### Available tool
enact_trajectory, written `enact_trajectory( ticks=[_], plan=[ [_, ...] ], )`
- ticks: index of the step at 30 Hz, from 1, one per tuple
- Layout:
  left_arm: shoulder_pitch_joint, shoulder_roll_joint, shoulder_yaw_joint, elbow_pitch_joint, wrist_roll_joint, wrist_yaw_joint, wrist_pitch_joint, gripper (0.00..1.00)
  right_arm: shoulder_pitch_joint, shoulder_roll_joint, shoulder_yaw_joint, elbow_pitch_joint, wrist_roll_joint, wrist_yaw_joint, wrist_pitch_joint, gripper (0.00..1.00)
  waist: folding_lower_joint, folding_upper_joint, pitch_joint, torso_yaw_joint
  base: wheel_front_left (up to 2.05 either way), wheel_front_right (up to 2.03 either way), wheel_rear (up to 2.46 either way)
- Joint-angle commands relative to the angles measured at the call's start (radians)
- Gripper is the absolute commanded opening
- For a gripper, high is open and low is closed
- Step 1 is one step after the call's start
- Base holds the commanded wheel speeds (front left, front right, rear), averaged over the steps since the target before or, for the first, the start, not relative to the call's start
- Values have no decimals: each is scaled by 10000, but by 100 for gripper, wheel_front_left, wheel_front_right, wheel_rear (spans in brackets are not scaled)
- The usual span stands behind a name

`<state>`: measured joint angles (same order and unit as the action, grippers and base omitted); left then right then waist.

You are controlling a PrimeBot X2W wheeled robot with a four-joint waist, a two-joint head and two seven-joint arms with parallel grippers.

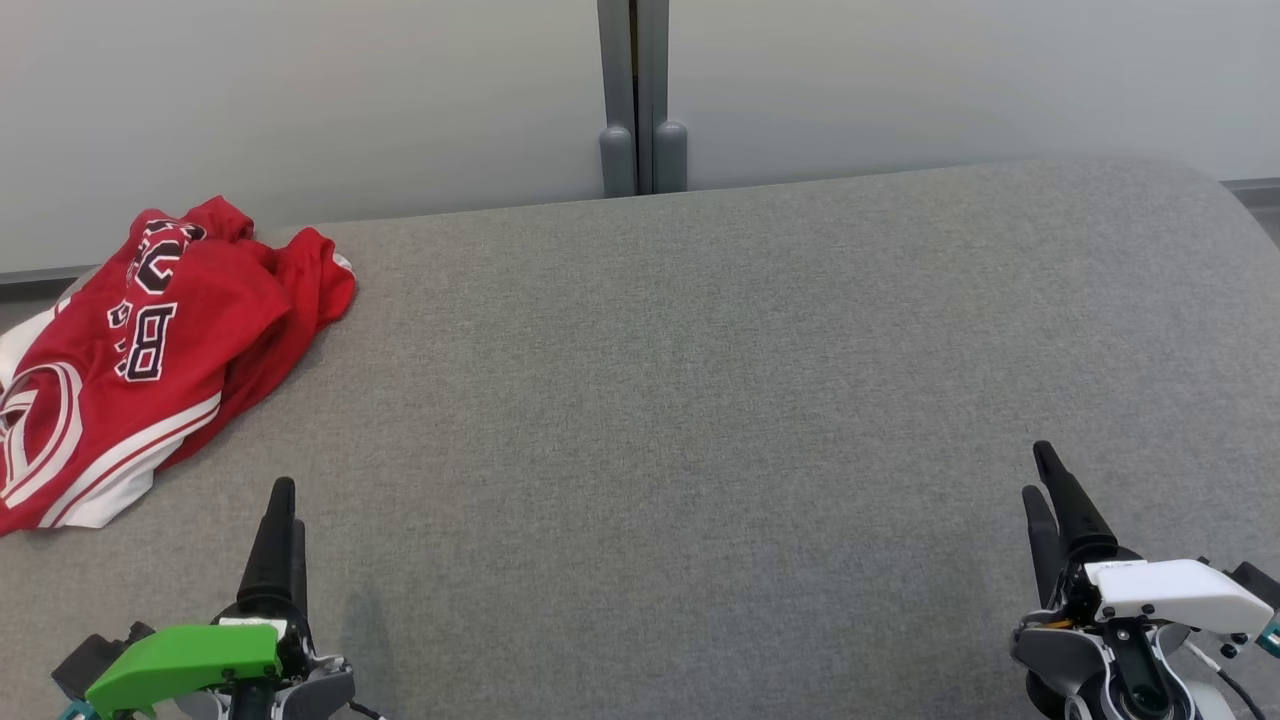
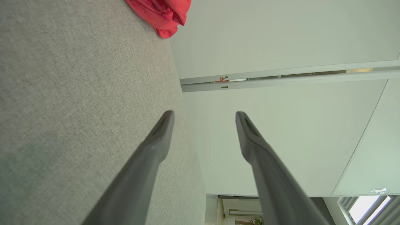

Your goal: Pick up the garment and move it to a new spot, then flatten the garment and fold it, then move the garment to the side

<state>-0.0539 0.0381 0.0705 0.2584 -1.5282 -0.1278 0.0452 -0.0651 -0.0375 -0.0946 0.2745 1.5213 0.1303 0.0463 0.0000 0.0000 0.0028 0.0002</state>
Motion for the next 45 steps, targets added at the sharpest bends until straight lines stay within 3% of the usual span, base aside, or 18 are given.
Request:
enact_trajectory(
  ticks=[1, 17, 31, 45],
  plan=[
    [-122, 45, -30, -274, 388, 47, -123, 100, -43, -55, -12, -256, -295, 1, -130, 100, 0, 0, 1, 2, 0, 0, 0],
    [-42, 69, -742, -1214, 3539, 697, -781, 100, 101, -77, 317, -879, -3342, 2, -793, 100, 0, 0, 34, 9, 0, 0, 0],
    [182, 88, -1212, -1239, 6261, 1062, -1265, 100, 292, -92, 713, -1215, -6085, 3, -1275, 100, 0, 0, 60, 13, 0, 0, 0],
    [325, 103, -1455, -1056, 7956, 1266, -1689, 100, 380, -106, 1071, -968, -7921, 4, -1696, 100, 0, 0, 71, 47, 0, 0, 0]
  ],
)
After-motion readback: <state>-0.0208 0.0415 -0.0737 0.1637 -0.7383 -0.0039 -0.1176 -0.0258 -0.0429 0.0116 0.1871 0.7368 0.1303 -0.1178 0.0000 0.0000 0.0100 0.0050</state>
